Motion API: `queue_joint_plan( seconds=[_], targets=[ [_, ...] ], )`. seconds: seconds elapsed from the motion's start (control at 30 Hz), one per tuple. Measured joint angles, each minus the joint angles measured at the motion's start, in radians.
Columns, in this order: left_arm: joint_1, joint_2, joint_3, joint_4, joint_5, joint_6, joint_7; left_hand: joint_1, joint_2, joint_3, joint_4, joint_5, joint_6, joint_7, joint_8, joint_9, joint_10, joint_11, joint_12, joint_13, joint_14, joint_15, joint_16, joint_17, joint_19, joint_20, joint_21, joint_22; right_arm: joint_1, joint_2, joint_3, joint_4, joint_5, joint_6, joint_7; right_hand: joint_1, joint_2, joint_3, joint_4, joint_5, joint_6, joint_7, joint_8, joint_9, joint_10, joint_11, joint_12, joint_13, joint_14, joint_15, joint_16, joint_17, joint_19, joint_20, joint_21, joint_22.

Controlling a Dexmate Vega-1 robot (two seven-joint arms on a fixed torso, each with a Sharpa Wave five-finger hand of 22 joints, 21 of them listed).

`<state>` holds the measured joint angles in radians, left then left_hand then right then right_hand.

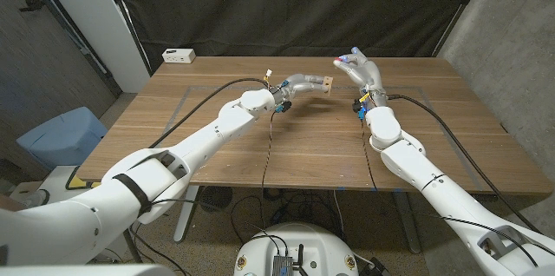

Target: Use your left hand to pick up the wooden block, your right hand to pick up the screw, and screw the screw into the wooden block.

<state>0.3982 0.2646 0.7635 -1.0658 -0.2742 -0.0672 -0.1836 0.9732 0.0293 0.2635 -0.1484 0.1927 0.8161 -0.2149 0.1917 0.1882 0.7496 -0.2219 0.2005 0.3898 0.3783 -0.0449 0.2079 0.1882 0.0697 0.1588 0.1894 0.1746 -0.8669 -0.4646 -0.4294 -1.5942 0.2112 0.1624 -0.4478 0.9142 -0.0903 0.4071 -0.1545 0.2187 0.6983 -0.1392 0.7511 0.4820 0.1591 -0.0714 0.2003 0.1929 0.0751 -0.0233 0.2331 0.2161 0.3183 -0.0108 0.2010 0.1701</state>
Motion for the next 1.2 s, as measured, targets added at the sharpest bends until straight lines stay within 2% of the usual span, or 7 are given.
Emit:
queue_joint_plan(
  seconds=[0.83,1.2],
  targets=[
    [0.007,-0.002,0.000,-0.010,-0.004,0.010,0.009,0.000,0.000,0.002,0.001,-0.001,0.000,0.000,0.004,0.000,0.000,0.000,0.000,-0.005,0.000,0.000,0.000,0.000,0.000,0.000,0.000,0.000,0.014,0.035,-0.030,0.041,-0.033,0.005,-0.029,-0.005,0.005,0.001,-0.002,0.004,0.000,0.000,0.004,-0.005,0.000,0.000,0.000,0.000,0.005,-0.005,0.000,0.005,-0.004,-0.004,0.000,0.000],
    [0.004,-0.008,0.001,0.003,-0.005,0.010,0.008,0.000,0.000,0.002,0.001,-0.001,0.000,0.000,0.004,0.000,0.000,0.000,0.000,-0.005,0.000,0.000,0.000,0.000,0.000,0.000,0.000,0.000,0.022,0.045,-0.039,0.062,-0.043,0.008,-0.038,-0.005,0.005,0.006,-0.002,0.004,0.000,0.000,0.007,-0.006,0.005,-0.005,0.000,0.000,0.011,-0.011,0.000,0.005,-0.004,-0.014,0.000,0.000]
  ],
)
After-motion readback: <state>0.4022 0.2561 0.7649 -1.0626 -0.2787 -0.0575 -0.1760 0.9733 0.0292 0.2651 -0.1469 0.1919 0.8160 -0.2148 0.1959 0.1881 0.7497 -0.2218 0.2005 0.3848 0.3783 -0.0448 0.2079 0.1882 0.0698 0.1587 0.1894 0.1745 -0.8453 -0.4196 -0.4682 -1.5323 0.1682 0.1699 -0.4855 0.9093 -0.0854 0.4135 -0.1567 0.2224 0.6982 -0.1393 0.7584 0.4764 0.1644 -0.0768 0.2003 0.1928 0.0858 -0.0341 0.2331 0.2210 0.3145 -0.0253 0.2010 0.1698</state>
